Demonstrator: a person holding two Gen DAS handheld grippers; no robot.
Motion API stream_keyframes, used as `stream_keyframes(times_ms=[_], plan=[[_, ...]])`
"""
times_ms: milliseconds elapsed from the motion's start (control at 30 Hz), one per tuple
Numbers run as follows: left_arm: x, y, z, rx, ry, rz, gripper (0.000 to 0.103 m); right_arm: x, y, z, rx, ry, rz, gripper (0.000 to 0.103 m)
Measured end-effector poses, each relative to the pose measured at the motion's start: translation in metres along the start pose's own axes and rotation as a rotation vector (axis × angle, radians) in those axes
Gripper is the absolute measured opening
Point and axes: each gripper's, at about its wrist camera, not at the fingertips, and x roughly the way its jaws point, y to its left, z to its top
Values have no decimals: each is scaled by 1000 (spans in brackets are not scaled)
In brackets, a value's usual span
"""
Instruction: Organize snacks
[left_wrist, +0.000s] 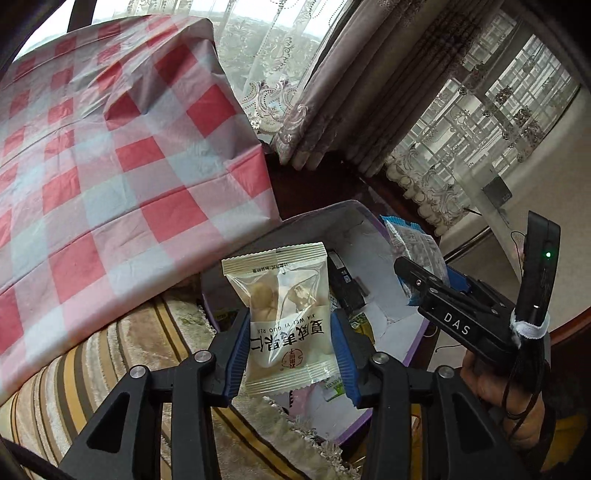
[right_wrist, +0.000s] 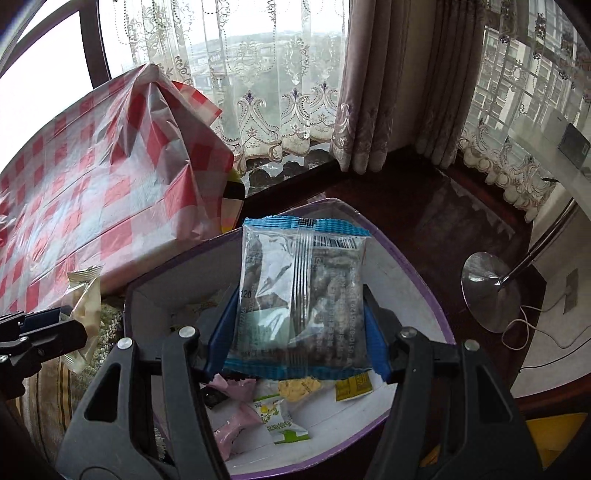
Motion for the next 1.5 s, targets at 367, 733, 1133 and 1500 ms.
stream_keyframes(times_ms=[367,733,1133,1500], plan=[[16,-6,-9,-53,92,-30,54,-14,-5,2,13,-17,-45,82],[-11,6,-40,-110,62,-35,80,-24,-4,-14,48,43,-62,83],[-2,3,-39,-87,101,-4,87,-22,1,-21,14,79,-75,83],[2,1,-39,-75,113,4,90,-21,2,-22,12,84,-73,83]])
